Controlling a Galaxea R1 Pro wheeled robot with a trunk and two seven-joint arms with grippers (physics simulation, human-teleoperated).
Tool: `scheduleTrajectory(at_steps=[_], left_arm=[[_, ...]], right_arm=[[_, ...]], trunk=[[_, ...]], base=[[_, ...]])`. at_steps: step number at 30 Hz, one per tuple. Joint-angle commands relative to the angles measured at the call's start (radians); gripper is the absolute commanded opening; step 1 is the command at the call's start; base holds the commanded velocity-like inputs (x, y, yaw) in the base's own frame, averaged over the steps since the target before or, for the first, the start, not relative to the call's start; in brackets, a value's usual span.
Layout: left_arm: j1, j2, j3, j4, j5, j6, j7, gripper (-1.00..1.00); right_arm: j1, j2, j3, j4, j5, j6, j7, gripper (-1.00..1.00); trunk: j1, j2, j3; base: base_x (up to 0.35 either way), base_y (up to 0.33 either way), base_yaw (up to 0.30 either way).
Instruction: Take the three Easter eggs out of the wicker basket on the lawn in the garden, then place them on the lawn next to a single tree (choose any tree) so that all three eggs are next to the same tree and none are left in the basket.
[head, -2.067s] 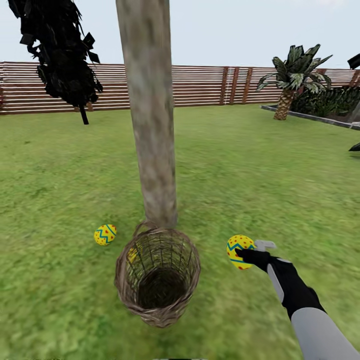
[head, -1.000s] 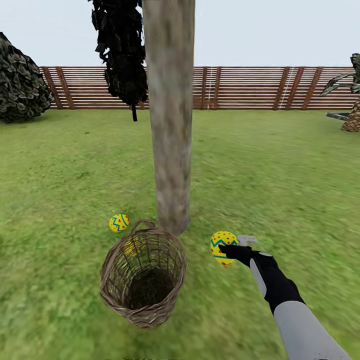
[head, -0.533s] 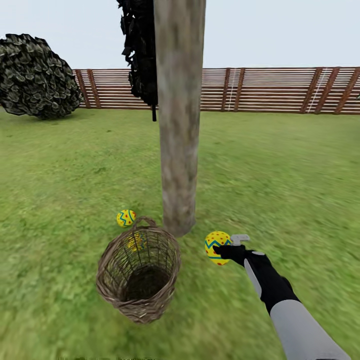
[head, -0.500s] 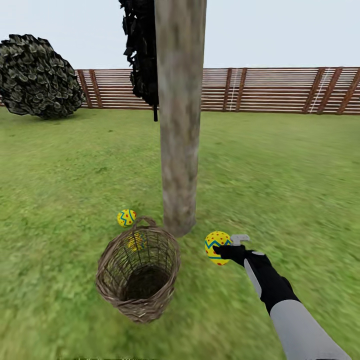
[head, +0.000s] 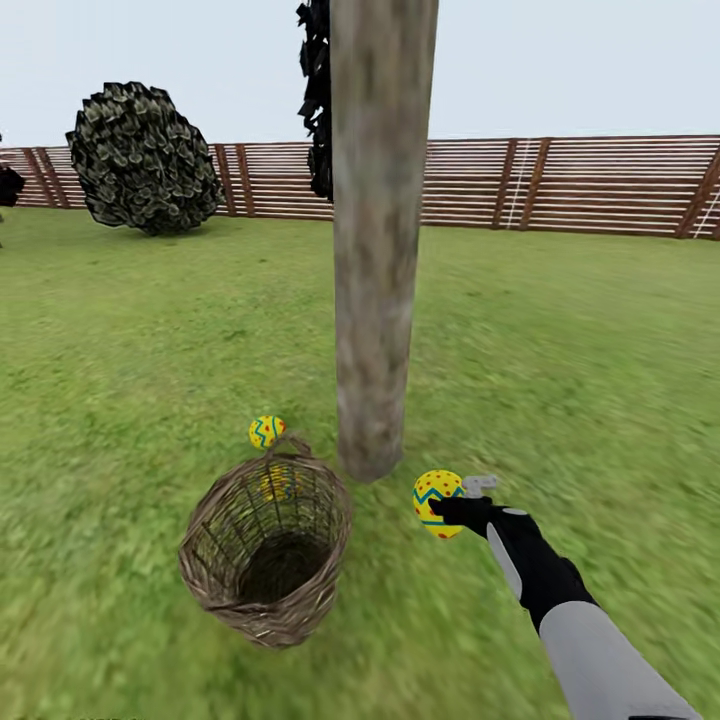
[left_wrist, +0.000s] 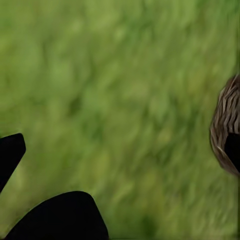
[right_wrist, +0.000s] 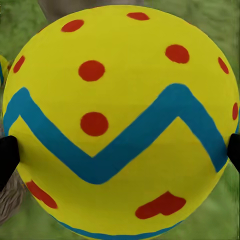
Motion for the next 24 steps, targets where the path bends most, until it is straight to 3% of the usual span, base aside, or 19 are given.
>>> scheduleTrajectory(at_steps=[1,5,20,24], left_arm=[[0.0,0.0,0.001,-0.003,0.01,0.005,0.007,1.0],[0.0,0.0,0.001,-0.003,0.01,0.005,0.009,1.0],[0.001,-0.004,0.001,-0.003,0.007,0.005,0.006,1.0],[0.0,-0.001,0.002,0.013,0.017,0.013,0.004,1.0]], right_arm=[[0.0,0.0,-0.003,-0.001,0.001,0.005,0.004,-1.0],[0.0,0.016,-0.002,0.0,0.002,0.005,0.002,-1.0],[0.0,0.019,0.0,0.001,0.002,0.009,0.002,-1.0],[-0.001,0.023,0.0,0.028,0.002,0.009,0.002,-1.0]], trunk=[[0.0,0.0,0.0],[0.0,0.0,0.002],[0.0,0.0,0.009],[0.0,0.0,0.011]], base=[[0.15,-0.325,0.279],[0.15,-0.325,0.279],[0.21,-0.276,0.279],[0.086,-0.109,0.279]])
